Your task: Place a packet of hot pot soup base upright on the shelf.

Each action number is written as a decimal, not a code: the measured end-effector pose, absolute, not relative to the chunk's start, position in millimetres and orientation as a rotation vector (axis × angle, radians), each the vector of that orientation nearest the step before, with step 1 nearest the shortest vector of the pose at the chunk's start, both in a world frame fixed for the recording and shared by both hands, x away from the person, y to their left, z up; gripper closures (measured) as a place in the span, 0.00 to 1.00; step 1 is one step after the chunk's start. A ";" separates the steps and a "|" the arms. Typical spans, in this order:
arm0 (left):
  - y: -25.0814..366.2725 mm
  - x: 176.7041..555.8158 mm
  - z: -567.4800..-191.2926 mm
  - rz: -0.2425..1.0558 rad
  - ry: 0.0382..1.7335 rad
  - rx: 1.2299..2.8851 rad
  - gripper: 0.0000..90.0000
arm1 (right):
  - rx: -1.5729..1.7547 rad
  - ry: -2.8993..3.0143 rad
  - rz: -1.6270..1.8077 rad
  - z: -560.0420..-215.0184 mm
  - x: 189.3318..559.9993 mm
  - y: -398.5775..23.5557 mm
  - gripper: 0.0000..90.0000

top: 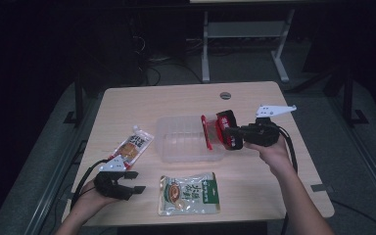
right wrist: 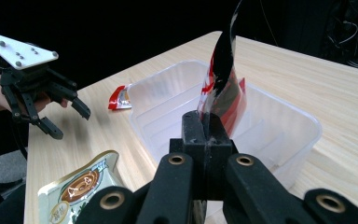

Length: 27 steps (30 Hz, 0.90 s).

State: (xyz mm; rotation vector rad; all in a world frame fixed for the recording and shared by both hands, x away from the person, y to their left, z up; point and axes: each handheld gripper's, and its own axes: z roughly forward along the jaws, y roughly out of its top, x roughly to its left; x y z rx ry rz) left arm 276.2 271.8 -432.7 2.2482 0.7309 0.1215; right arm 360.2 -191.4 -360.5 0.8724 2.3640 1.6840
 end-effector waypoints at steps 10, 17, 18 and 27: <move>273.6 277.1 -433.7 0.117 0.729 2.251 0.40 | 0.872 2.388 1.673 -362.1 358.4 -182.8 1.00; 273.1 277.4 -433.5 0.114 0.729 2.247 0.40 | 0.882 2.407 1.637 -364.7 361.7 -170.9 1.00; 272.8 277.2 -433.5 0.114 0.728 2.248 0.40 | 0.879 2.415 1.628 -365.3 362.5 -168.9 1.00; 272.1 277.7 -434.6 0.104 0.730 2.252 0.40 | 0.920 2.431 1.594 -372.2 371.1 -157.5 1.00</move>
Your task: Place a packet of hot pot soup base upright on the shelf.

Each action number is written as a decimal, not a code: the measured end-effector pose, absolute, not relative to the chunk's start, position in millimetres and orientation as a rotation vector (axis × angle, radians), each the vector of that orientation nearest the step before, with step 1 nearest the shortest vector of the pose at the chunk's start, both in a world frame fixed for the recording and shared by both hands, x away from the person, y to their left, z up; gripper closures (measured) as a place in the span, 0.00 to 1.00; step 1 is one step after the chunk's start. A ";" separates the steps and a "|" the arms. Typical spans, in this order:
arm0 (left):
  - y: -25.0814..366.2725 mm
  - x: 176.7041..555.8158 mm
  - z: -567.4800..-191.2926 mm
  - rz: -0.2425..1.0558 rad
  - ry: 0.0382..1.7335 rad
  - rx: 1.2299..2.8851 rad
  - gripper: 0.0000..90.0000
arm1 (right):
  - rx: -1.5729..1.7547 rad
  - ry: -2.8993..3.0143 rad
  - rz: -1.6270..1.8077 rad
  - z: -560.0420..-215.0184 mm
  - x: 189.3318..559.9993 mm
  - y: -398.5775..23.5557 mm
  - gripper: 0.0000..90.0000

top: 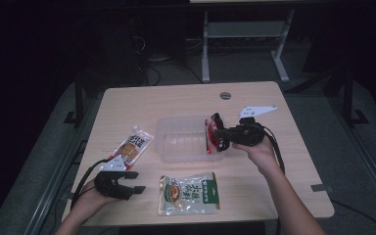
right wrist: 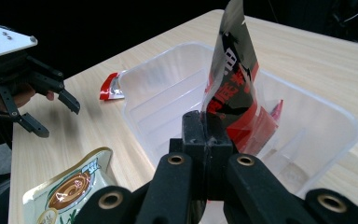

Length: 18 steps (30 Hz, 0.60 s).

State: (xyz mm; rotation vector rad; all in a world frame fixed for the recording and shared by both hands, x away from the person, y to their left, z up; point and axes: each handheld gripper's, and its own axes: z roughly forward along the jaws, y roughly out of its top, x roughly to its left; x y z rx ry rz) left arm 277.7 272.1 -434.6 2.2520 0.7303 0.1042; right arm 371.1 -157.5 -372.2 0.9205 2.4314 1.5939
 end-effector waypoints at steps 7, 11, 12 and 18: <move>272.4 277.0 -435.1 0.103 0.726 2.253 0.40 | 0.963 2.427 1.566 -378.5 379.4 -151.0 0.99; 272.6 276.9 -435.2 0.095 0.740 2.246 0.40 | 0.975 2.439 1.548 -382.3 382.0 -148.0 0.95; 272.6 277.0 -435.3 0.094 0.740 2.246 0.40 | 0.973 2.440 1.535 -383.0 382.1 -147.5 0.94; 272.2 276.9 -435.6 0.098 0.728 2.250 0.40 | 0.983 2.442 1.530 -383.2 380.6 -145.9 0.70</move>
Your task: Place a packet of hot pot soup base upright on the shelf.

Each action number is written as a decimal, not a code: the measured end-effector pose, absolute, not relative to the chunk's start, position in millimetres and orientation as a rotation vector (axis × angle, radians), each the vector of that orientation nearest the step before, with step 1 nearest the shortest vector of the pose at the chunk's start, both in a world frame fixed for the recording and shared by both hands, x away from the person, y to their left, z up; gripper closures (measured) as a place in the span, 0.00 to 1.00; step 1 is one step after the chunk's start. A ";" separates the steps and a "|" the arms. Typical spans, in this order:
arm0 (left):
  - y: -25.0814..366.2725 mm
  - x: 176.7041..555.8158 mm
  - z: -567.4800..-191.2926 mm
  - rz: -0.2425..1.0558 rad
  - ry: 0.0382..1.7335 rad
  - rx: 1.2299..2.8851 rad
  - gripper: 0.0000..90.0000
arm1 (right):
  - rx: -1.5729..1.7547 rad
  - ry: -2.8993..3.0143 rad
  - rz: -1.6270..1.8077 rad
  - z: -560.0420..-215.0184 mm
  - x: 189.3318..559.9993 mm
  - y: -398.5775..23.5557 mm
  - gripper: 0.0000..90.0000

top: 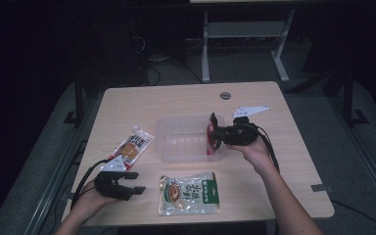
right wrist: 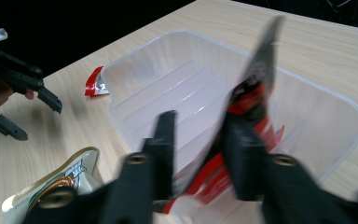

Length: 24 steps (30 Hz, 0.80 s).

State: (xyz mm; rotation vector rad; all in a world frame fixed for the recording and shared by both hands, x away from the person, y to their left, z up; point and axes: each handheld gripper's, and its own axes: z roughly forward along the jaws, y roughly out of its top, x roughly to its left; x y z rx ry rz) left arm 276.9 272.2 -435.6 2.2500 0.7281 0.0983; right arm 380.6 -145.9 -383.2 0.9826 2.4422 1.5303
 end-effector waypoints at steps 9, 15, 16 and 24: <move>273.4 277.0 -435.1 0.094 0.737 2.249 0.40 | 1.019 2.418 1.482 -377.8 373.8 -148.5 0.30; 276.7 276.9 -433.7 0.101 0.744 2.233 0.40 | 1.002 2.423 1.451 -374.5 362.7 -155.8 0.22; 277.7 277.5 -433.1 0.108 0.743 2.237 0.40 | 0.998 2.423 1.451 -374.5 360.1 -157.6 0.21; 280.8 279.6 -431.5 0.116 0.753 2.231 0.40 | 0.942 2.406 1.397 -379.5 334.5 -173.9 0.18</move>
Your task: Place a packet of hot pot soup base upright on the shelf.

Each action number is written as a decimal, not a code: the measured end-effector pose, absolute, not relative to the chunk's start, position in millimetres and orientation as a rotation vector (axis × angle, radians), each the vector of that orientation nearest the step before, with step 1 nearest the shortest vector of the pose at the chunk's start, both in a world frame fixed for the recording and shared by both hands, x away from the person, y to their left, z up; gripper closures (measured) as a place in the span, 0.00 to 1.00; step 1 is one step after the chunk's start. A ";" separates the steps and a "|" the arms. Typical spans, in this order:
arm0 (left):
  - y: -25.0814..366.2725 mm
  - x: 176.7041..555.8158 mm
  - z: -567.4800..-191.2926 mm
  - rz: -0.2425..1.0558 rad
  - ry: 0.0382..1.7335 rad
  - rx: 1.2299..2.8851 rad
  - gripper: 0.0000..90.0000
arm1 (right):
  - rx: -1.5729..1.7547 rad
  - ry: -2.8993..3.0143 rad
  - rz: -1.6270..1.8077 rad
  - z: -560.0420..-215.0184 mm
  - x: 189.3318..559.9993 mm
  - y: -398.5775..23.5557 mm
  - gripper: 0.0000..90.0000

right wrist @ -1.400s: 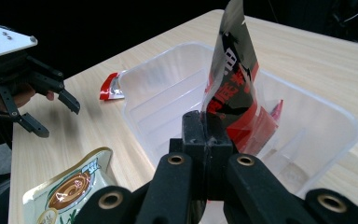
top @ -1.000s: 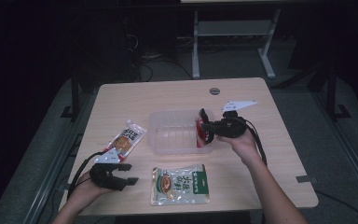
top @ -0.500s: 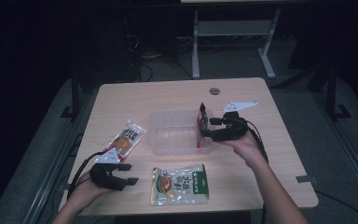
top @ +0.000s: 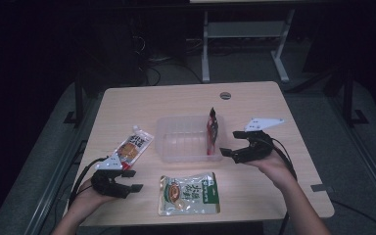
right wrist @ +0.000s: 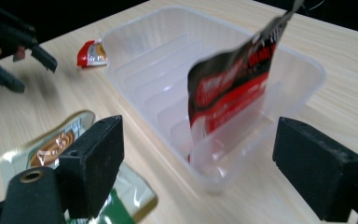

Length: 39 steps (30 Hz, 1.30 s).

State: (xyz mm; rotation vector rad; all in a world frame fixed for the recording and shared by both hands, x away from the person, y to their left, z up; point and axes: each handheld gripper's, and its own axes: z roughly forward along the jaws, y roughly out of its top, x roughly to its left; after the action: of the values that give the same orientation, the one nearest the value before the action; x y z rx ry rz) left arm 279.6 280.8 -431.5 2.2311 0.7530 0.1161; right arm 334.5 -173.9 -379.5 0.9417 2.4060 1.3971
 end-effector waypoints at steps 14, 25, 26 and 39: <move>291.3 274.6 -421.5 0.197 0.842 2.212 0.40 | 0.989 2.394 1.334 -413.7 294.2 -213.3 0.16; 312.7 300.5 -403.9 0.307 0.971 2.119 0.40 | 1.017 2.440 1.272 -434.0 288.2 -215.5 0.16; 314.0 303.1 -402.4 0.315 0.981 2.111 0.40 | 1.011 2.439 1.272 -434.5 288.5 -215.1 0.16; 314.0 336.8 -399.8 0.377 1.053 2.084 0.41 | 1.040 2.427 1.271 -436.8 289.3 -220.3 0.16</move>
State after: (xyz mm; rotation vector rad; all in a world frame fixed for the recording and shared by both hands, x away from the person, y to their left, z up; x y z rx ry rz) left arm 336.8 314.0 -399.8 2.0845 1.0525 0.3774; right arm 289.3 -220.3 -436.8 1.0398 2.4266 1.2710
